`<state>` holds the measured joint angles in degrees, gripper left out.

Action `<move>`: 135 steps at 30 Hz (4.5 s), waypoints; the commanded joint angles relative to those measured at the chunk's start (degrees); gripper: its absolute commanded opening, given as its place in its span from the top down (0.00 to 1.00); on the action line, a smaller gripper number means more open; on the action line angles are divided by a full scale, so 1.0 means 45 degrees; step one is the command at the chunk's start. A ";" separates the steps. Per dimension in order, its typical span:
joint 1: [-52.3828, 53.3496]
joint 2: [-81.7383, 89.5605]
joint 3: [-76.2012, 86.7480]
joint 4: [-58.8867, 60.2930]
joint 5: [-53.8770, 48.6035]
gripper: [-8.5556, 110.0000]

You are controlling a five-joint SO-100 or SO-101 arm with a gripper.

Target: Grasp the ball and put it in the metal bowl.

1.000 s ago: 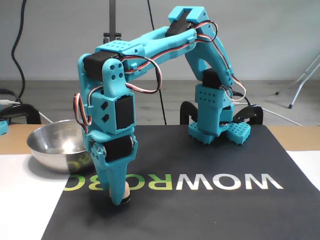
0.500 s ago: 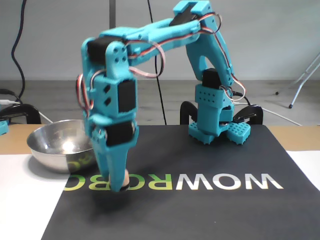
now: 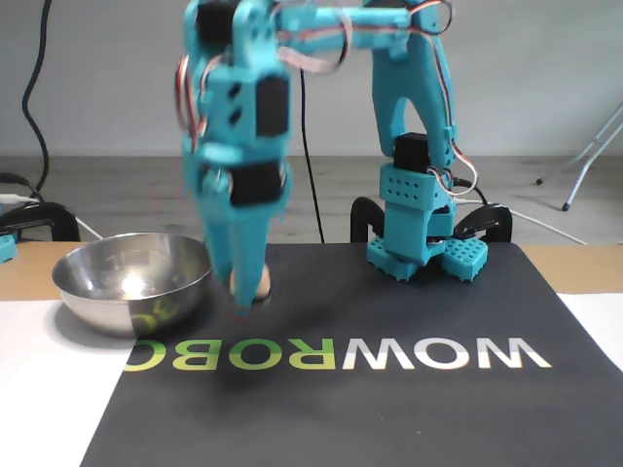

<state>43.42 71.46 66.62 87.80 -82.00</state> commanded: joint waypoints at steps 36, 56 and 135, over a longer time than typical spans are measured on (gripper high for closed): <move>0.4785 0.1055 -0.0176 -0.0078 -0.0059 0.69; 0.5566 -0.3066 -0.4375 -0.0078 0.2930 0.69; 0.5840 -0.3340 -0.4336 -0.0059 1.3066 0.52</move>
<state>69.26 56.16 49.04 87.98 -23.12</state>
